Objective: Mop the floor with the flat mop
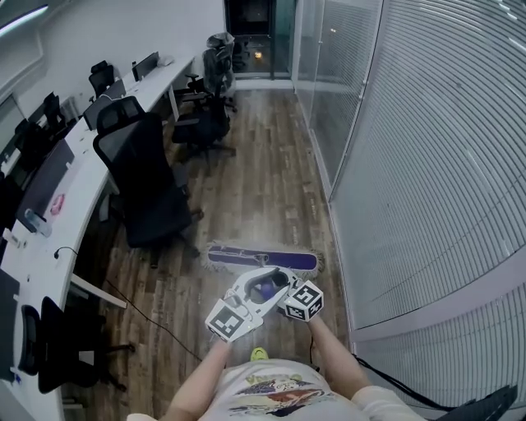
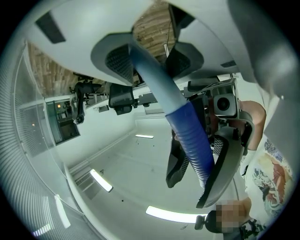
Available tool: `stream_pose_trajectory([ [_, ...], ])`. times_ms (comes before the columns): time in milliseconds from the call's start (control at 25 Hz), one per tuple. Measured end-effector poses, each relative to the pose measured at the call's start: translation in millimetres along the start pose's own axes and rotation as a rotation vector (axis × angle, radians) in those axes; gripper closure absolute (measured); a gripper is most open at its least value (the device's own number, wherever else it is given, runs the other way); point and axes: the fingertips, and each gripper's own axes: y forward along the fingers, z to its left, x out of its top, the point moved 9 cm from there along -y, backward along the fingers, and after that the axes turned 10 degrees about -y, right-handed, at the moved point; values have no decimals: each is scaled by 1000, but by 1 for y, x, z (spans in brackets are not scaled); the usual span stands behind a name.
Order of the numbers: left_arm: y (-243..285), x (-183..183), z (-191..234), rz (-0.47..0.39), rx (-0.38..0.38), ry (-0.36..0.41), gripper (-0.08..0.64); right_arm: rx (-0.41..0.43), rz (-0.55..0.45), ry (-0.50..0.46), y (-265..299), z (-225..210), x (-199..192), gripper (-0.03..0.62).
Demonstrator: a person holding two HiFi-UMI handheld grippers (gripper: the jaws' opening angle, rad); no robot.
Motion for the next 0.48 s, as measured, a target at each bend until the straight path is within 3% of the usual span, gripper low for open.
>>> stream_pose_trajectory([
  [160, 8, -4, -27, 34, -5, 37, 422, 22, 52, 6, -22, 9, -5, 400],
  [320, 17, -18, -71, 108, 0, -12, 405, 56, 105, 24, -58, 25, -16, 400],
  [480, 17, -33, -120, 125, 19, -2, 402, 70, 126, 30, -93, 50, -30, 399],
])
